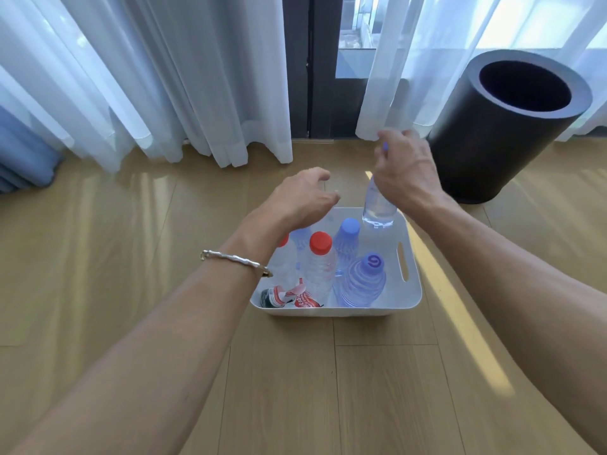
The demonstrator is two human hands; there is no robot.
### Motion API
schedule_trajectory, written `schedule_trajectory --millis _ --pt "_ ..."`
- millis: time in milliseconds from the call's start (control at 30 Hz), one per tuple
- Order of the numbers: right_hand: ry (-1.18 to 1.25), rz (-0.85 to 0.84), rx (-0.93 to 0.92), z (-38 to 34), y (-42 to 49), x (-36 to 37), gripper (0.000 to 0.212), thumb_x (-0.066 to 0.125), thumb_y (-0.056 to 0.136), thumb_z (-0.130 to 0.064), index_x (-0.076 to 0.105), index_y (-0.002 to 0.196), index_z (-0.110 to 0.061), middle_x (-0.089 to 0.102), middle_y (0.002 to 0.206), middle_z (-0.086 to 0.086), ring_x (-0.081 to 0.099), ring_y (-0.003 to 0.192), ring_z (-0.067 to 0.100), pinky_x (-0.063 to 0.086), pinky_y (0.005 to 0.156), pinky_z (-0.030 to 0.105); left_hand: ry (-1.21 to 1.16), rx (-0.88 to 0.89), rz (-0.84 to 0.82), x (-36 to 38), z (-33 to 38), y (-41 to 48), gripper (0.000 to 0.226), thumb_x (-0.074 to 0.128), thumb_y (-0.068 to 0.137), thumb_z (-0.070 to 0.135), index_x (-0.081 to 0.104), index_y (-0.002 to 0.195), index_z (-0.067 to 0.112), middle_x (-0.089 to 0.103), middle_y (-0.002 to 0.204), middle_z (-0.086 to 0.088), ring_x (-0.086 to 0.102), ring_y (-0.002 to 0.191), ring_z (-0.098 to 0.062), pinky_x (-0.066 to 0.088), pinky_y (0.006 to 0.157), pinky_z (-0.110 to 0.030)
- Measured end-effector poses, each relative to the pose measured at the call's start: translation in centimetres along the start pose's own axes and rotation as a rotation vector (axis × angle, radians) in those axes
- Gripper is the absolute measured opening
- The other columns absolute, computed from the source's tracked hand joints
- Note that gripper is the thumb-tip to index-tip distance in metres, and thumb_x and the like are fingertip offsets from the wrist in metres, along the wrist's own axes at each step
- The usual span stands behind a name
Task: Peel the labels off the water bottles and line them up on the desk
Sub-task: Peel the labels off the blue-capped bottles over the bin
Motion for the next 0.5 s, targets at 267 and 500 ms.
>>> schedule_trajectory --millis 267,500 --pt "0.369 0.117 -0.298 -8.0 0.9 -4.6 0.029 0.034 0.099 -0.012 0.059 0.112 -0.007 0.052 0.109 0.004 0.049 0.102 0.018 0.037 0.081 0.022 -0.477 0.201 0.136 -3.2 0.3 0.2 0.071 0.049 0.088 0.059 0.036 0.146 0.020 0.059 0.132 0.000 0.062 0.112 -0.012 0.051 0.095 -0.035" --pt "0.944 0.118 -0.121 -8.3 0.9 -3.7 0.030 0.044 0.098 -0.005 0.052 0.127 -0.004 0.051 0.087 -0.009 0.053 0.075 -0.010 0.046 0.075 0.010 -0.735 0.243 -0.143 -4.3 -0.2 -1.1 0.092 0.076 0.051 0.067 0.056 0.122 0.012 0.069 0.107 -0.008 0.069 0.094 -0.020 0.058 0.078 -0.032"
Point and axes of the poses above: each hand's wrist, its own y-axis towards the middle knuckle, its own x-axis out of the palm, z = x × y, the point moved 5 cm from there along y, towards the middle knuckle
